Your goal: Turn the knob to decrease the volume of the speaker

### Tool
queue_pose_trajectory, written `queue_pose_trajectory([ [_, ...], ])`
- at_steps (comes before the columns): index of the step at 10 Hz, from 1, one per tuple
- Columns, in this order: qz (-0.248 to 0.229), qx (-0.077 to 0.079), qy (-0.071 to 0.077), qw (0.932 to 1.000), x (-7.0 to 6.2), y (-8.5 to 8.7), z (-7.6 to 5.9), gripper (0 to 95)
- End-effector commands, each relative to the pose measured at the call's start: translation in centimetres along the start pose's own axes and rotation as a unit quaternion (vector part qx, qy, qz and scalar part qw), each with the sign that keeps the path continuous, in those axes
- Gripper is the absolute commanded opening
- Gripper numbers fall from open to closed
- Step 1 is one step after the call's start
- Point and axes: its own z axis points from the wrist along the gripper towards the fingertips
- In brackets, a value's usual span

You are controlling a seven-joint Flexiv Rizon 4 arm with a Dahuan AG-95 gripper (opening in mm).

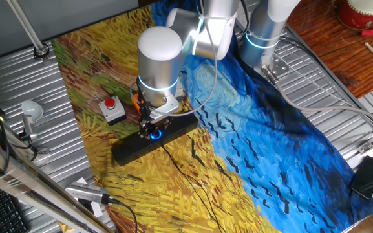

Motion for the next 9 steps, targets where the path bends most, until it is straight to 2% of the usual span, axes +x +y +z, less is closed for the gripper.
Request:
queue_pose_trajectory([
  [1,0.388,-0.002,0.011,0.9218,1.43,-2.01,-1.24,19.0],
  [9,0.405,-0.006,0.014,0.9140,1.38,-1.73,-1.19,19.0],
])
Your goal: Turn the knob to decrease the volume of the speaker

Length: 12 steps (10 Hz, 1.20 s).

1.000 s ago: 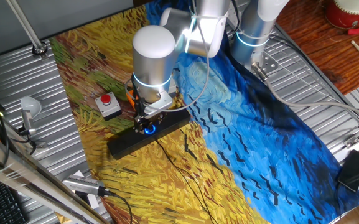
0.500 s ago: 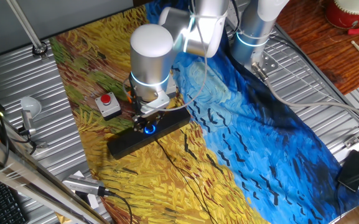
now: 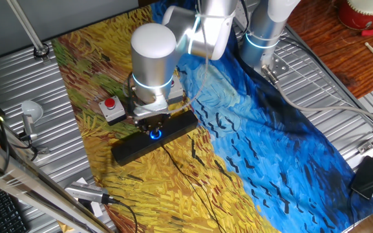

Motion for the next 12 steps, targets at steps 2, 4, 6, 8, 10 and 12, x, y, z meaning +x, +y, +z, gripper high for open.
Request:
queue_pose_trajectory([
  [2,0.236,-0.005,0.010,0.9717,0.25,-0.14,-0.12,19.0],
  [4,0.241,-0.006,0.010,0.9705,0.38,0.34,0.05,19.0],
  [6,0.244,-0.007,0.010,0.9697,0.41,0.46,0.08,19.0],
  [8,0.251,-0.009,0.009,0.9678,0.39,0.47,0.02,19.0],
  [10,0.257,-0.009,0.009,0.9662,0.38,0.49,-0.06,19.0],
  [12,0.262,-0.010,0.007,0.9649,0.50,0.51,-0.13,19.0],
])
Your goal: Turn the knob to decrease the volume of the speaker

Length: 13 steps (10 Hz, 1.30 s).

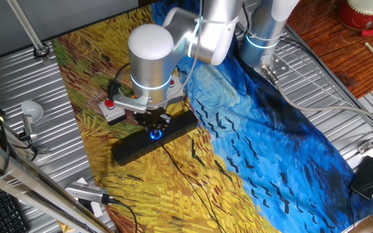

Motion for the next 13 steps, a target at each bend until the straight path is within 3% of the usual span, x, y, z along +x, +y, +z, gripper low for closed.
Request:
queue_pose_trajectory([
  [1,0.005,-0.001,-0.002,1.0000,0.2,0.0,-0.2,19.0],
  [2,0.006,-0.001,-0.001,1.0000,0.3,0.0,-0.2,19.0],
  [3,0.007,-0.001,-0.001,1.0000,0.5,-0.1,-0.3,0.0],
  [4,0.006,-0.004,-0.004,1.0000,0.9,-0.2,-0.6,19.0],
  [8,0.011,-0.007,-0.001,0.9999,1.7,-0.1,-2.1,19.0],
  [9,0.012,-0.007,-0.001,0.9999,1.7,-0.1,-2.1,0.0],
  [11,0.025,-0.001,0.008,0.9997,1.7,-0.1,-2.1,0.0],
  [13,0.038,0.001,0.006,0.9993,1.7,-0.1,-2.1,0.0],
])
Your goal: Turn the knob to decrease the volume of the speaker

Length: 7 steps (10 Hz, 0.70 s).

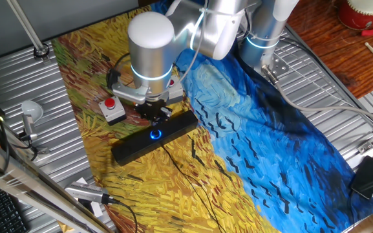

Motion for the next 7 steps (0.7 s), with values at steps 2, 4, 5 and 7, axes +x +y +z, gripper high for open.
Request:
queue_pose_trajectory([
  [2,0.021,0.002,-0.003,0.9998,0.1,0.0,-0.2,0.0],
  [4,0.021,0.000,-0.004,0.9998,0.1,0.0,-0.2,0.0],
  [5,0.014,0.000,-0.003,0.9999,1.1,-0.6,-0.6,0.0],
  [7,-0.007,-0.004,-0.007,0.9999,3.8,-2.4,-0.8,0.0],
])
